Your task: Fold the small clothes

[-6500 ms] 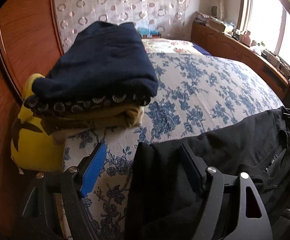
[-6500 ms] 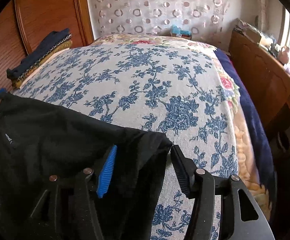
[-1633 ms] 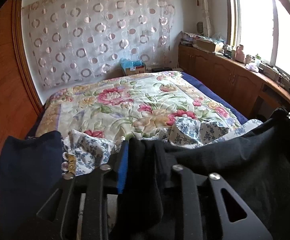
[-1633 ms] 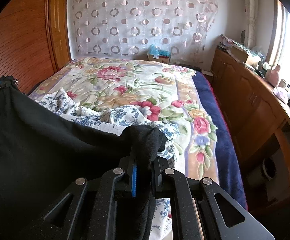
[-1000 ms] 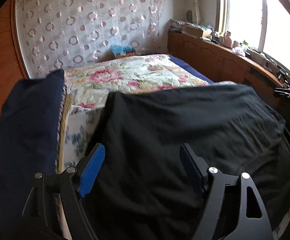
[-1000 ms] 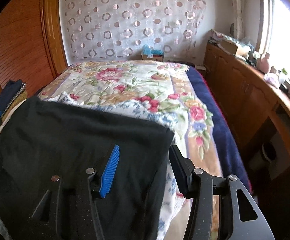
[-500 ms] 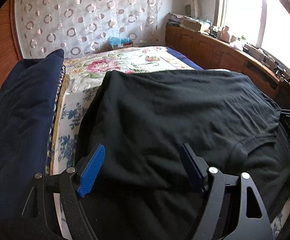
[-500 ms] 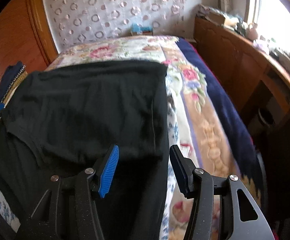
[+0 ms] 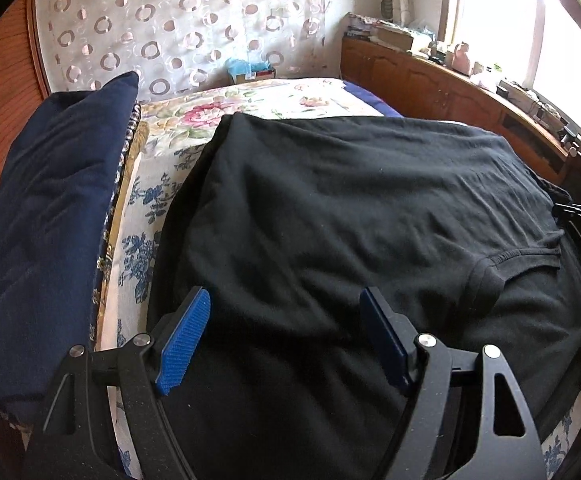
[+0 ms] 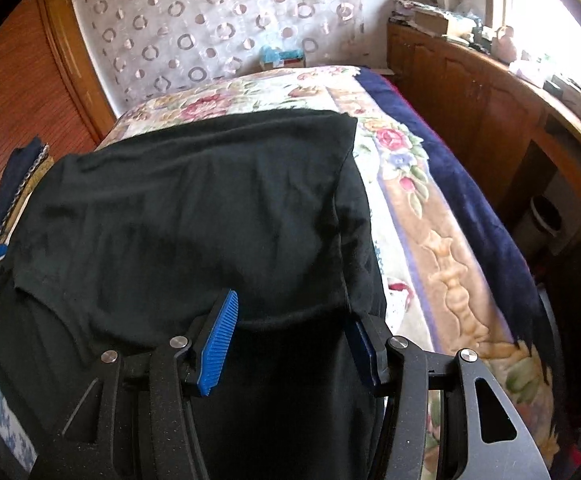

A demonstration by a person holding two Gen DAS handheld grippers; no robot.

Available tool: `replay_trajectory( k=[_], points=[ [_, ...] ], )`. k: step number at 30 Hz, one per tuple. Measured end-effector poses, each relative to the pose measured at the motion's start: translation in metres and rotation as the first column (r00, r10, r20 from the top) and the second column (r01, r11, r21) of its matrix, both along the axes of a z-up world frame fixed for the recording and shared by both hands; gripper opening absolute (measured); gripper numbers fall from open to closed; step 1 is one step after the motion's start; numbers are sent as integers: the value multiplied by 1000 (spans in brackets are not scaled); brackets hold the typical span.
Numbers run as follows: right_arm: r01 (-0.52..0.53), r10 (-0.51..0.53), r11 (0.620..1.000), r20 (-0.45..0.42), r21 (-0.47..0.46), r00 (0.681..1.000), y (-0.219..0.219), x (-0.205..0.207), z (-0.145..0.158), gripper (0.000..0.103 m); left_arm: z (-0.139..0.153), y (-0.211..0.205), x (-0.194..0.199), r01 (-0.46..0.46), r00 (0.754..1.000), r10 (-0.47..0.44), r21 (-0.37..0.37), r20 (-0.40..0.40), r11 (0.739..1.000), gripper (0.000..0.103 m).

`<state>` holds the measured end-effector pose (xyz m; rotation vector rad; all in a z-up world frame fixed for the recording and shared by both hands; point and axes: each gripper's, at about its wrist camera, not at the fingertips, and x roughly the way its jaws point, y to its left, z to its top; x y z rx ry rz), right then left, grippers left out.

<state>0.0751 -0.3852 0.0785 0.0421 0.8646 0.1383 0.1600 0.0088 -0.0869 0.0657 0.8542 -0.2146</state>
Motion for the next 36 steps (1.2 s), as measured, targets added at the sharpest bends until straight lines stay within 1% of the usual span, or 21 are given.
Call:
replay_trajectory(
  k=[4, 7, 9, 14, 16, 17, 18, 19, 20, 22, 24, 26, 27, 28, 29, 30, 31, 32, 36],
  points=[
    [7, -6, 1000, 32, -22, 999, 2, -6, -3, 55, -3, 1, -4, -23, 999, 23, -3, -29, 1000, 78],
    [8, -7, 1000, 33, -26, 999, 0, -7, -4, 55, -7, 4, -6, -53, 997, 53, -8, -50, 999, 78],
    [6, -5, 1000, 33, -24, 999, 1, -8, -5, 56, -8, 5, -5, -66, 997, 65, -9, -47, 998, 78],
    [6, -5, 1000, 34, -28, 999, 3, -10, -5, 56, -5, 5, 5, -86, 995, 83, -59, -55, 995, 78],
    [5, -5, 1000, 34, -24, 999, 10, -4, -5, 56, -3, 4, 10, -88, 995, 84, -79, -48, 993, 77],
    [6, -5, 1000, 33, -23, 999, 12, -1, -3, 56, -2, 5, 12, -105, 994, 101, -85, -46, 991, 73],
    [6, -5, 1000, 33, -23, 999, 15, 0, 0, 56, -2, 6, 15, -123, 992, 119, -81, -43, 989, 59],
    [6, -5, 1000, 33, -24, 999, 15, 0, 0, 56, -1, 9, 17, -142, 989, 139, -75, -41, 987, 52],
    [6, -5, 1000, 33, -25, 999, 15, 0, 0, 56, -1, 10, 20, -151, 988, 148, -81, -44, 985, 50],
    [4, -3, 999, 33, -35, 999, 16, -2, 2, 56, 0, 13, 22, -158, 987, 155, -93, -43, 983, 38],
    [2, 0, 999, 33, -47, 999, 18, -3, 4, 56, 0, 11, 24, -154, 988, 152, -71, -39, 985, 34],
    [-1, 3, 999, 34, -52, 999, 19, -3, 5, 56, -1, 10, 26, -150, 988, 147, -72, -43, 986, 28],
    [-3, 5, 999, 39, -53, 999, 19, -3, 5, 56, -1, 10, 26, -145, 989, 142, -80, -43, 986, 19],
    [-9, 11, 999, 48, -52, 999, 19, -4, 6, 47, -1, 10, 26, -139, 990, 136, -87, -42, 986, 9],
    [-19, 23, 998, 62, -60, 998, 20, -5, 8, 33, 1, 9, 24, -132, 991, 129, -85, -35, 988, 7],
    [-37, 44, 996, 79, -82, 996, 22, -7, 10, 2, 4, 7, 23, -126, 992, 125, -76, -21, 989, 6],
    [-45, 55, 994, 98, -101, 994, 24, -9, 13, 2, 10, 5, 19, -117, 993, 118, -71, 5, 991, 6],
    [-53, 64, 994, 114, -98, 991, 23, -11, 16, 2, 15, 5, 15, -112, 993, 114, -68, 25, 991, 6],
    [-70, 78, 996, 152, -55, 985, 16, -16, 33, 2, 38, 6, 3, -100, 990, 108, -90, 89, 991, 5]
  ],
)
